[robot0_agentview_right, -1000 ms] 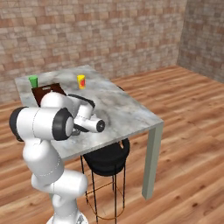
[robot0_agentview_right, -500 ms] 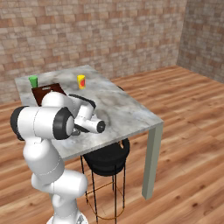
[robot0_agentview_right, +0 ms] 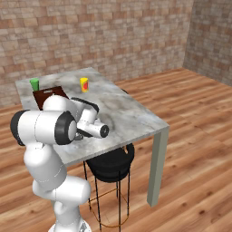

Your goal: Place the drinks on the dining counter in a tight cluster.

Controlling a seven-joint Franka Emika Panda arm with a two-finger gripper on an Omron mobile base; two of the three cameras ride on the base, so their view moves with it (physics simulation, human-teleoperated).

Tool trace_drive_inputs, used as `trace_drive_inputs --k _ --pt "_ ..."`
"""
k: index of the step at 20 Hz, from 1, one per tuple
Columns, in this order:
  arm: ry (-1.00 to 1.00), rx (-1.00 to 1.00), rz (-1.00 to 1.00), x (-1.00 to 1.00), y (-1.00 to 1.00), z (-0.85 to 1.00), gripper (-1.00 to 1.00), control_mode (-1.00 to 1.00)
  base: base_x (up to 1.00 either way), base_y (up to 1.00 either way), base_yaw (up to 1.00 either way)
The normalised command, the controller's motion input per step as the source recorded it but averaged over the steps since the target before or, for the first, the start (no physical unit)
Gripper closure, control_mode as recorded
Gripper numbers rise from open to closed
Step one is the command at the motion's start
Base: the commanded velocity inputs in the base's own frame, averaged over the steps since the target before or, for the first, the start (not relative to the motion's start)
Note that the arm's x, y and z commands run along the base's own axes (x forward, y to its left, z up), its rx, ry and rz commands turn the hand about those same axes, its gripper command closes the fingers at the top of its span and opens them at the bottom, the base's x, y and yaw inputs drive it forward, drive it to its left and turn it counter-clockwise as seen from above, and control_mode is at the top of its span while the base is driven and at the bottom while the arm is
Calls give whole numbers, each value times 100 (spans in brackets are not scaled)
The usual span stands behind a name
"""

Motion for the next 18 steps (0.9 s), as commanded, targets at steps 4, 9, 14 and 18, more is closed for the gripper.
trace_drive_inputs --k 4,9,14,18 --pt "0 0 0 0 0 0 -100 -100 0 0 0" --pt "0 0 0 0 0 0 -100 -100 0 0 0" --pt "0 0 0 0 0 0 -100 -100 0 0 0" --pt "0 0 0 0 0 0 -100 -100 0 0 0"
